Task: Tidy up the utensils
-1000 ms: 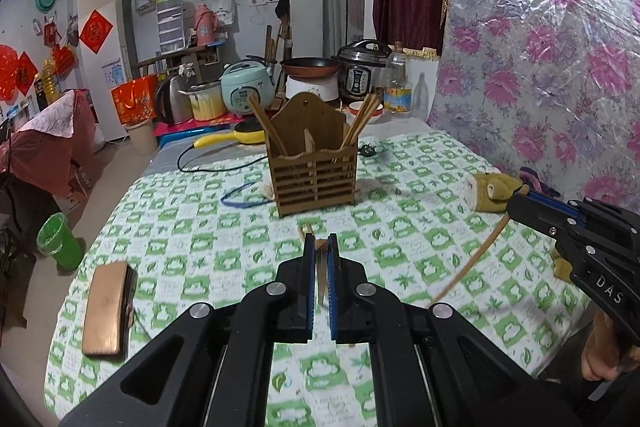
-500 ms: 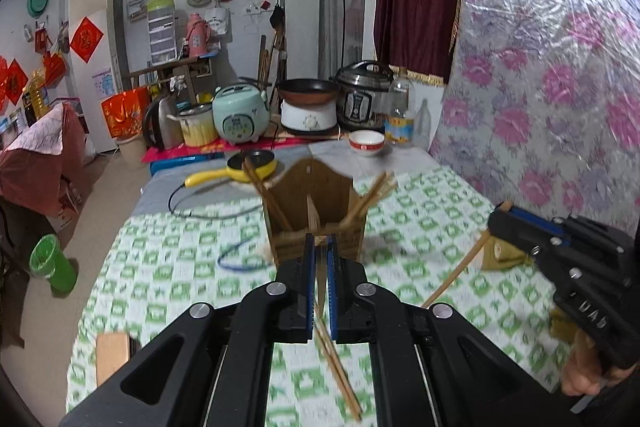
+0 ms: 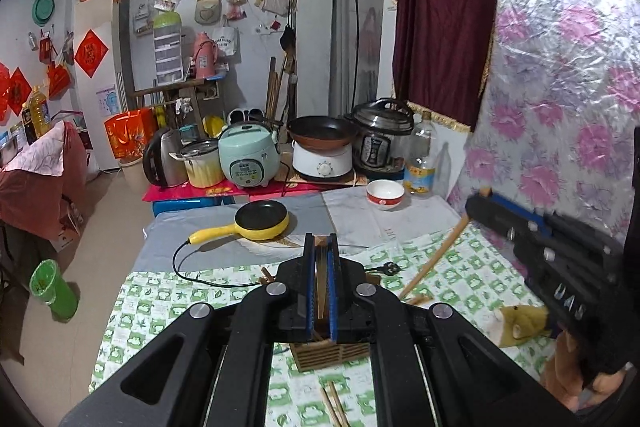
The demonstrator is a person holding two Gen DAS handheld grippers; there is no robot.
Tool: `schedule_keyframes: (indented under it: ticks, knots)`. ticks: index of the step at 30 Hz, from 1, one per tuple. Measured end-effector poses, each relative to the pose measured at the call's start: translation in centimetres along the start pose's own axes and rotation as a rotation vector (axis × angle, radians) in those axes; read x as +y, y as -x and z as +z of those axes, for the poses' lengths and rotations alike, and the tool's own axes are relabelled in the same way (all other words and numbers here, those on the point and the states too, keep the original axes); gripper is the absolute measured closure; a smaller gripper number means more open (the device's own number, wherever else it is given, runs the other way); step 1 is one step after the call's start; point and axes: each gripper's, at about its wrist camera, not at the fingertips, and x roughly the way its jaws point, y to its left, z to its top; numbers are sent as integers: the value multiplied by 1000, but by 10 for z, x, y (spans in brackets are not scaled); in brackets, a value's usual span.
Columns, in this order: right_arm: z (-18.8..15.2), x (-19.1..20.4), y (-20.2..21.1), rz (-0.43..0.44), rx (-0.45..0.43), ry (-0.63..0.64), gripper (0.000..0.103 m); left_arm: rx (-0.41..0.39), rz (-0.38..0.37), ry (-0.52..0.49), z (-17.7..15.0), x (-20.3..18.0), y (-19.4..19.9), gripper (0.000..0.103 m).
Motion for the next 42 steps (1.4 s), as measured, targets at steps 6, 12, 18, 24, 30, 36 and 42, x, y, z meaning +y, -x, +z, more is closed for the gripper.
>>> schedule_keyframes:
  ticks: [6, 12, 18, 24, 30, 36, 42]
  knots:
    - [-39, -13, -69, -15, 126, -22, 92, 135, 9, 50, -39, 23, -69, 88]
    - [-46, -24, -62, -5, 135, -65, 87, 142, 24, 85, -48, 37, -65, 66]
    - [-34, -10, -18, -12, 69, -18, 79, 47, 45, 93, -36, 30, -14, 47]
    - [-33, 6, 26, -13, 28, 4, 67, -14, 98, 70, -39, 18, 37, 31]
    - [-34, 23, 81, -43, -45, 36, 48, -96, 126, 85, -43, 13, 90, 19]
    - [-47, 31, 132, -60, -103, 35, 30, -143, 158, 62, -66, -2, 138, 6]
    - [-67, 41, 180, -80, -171, 26, 6, -175, 166, 59, -93, -14, 175, 6]
